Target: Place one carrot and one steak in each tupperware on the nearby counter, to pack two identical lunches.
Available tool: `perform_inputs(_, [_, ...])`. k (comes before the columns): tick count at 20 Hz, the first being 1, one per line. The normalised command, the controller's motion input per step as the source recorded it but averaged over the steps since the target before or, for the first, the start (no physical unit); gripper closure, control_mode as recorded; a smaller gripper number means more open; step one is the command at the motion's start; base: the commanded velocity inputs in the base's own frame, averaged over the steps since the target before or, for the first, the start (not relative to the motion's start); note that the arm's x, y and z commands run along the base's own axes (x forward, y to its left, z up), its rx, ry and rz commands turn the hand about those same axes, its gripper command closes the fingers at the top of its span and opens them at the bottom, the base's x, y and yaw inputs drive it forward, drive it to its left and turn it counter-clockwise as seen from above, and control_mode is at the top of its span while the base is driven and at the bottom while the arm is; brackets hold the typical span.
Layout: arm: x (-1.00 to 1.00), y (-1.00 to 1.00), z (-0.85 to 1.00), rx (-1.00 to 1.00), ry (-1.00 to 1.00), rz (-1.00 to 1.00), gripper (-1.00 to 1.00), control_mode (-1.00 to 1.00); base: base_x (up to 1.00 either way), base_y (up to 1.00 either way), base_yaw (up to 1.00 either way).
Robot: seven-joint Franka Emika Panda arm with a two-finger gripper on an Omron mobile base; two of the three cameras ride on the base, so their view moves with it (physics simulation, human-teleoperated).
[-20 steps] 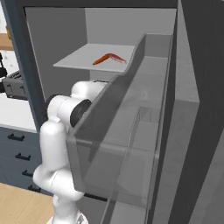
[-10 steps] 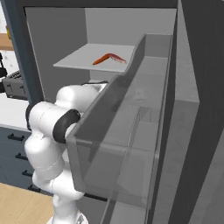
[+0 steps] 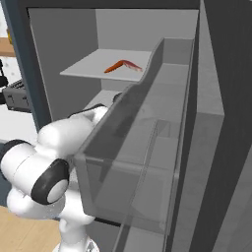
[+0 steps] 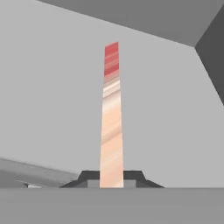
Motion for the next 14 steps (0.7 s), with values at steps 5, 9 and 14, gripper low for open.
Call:
perform_inputs(5, [-0.96,0.56,0.37,0.00,-0.10,-0.08,1.00,-1.00,0.00,0.00,0.00])
perform_inputs(9, [-1.00,0.51,0.46,0.01,-0.04,-0.07,1.00,-1.00,0.00,0.00,0.00])
perform_inputs(14, [-1.00,0.30,0.40,0.11,0.04,0.00,1.00,-1.00,0.00,0.00,0.00])
